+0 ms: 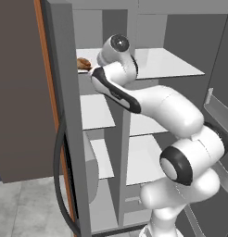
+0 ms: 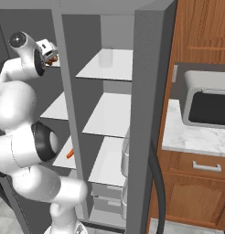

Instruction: There's a chicken drumstick in the fridge that needs to be moved to the freezer for freezing. Pick up the chicken drumstick from the fridge, place it on any shelf in the freezer, and close the fridge and freezer doors when done.

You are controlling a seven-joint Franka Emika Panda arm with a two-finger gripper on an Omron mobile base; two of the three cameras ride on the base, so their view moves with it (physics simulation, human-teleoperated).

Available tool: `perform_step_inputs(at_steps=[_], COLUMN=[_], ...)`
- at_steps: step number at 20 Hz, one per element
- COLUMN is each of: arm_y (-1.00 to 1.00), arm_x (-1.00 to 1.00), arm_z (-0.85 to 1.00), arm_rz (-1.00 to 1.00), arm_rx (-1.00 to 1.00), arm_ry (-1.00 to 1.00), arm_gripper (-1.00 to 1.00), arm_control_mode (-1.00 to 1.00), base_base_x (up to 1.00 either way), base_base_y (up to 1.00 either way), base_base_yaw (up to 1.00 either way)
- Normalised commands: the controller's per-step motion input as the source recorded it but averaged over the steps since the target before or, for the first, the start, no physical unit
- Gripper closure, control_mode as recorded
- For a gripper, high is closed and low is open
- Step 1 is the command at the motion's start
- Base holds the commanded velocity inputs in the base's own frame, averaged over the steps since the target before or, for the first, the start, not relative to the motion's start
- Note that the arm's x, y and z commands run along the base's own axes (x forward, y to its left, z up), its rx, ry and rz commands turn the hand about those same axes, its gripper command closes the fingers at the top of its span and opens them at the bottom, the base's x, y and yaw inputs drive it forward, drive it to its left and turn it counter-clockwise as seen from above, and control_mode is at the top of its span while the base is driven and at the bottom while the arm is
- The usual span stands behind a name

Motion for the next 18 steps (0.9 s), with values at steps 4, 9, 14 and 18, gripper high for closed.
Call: perform_step_inputs(at_steps=[4,9,14,18], arm_y=[-0.37,-0.28,-0.56,-0.6], arm_x=[-0.77,-0.83,-0.75,-0.66], arm_z=[0.35,0.26,0.06,0.0], arm_rz=[-0.08,-0.09,-0.07,-0.06], arm_rx=[0.05,0.01,0.01,0.0], arm_ry=[0.02,0.04,0.07,0.03], arm_gripper=[-1.0,-1.0,-1.0,-1.0], arm_control_mode=[-1.0,-1.0,-1.0,-1.0], base_base_x=[0.0,0.0,0.0,0.0], base_base_y=[0.0,0.0,0.0,0.0], base_base_yaw=[0.0,0.0,0.0,0.0])
